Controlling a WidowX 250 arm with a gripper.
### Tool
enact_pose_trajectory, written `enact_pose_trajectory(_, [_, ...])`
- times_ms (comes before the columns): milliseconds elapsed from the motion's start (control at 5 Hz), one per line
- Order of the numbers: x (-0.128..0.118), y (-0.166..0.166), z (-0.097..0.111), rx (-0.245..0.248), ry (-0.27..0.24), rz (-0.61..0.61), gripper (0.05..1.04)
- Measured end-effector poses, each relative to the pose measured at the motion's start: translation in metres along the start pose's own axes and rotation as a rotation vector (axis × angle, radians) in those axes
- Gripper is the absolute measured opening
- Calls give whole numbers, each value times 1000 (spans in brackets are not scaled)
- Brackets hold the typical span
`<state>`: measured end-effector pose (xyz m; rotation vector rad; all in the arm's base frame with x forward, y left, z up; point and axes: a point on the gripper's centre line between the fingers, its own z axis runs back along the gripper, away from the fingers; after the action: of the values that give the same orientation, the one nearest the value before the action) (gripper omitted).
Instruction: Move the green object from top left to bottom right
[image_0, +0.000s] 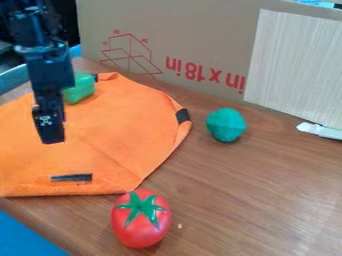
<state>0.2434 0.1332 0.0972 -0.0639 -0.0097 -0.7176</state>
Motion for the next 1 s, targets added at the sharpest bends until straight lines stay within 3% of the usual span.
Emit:
enact_pose_trajectory(200, [-10,29,-1,16,-55,104,1000])
enact_pose_trajectory(600, [-22,68,-8,87,-67,219,1000])
enact_pose_trajectory(1000, [-20,88,-3,92,-81,271,1000])
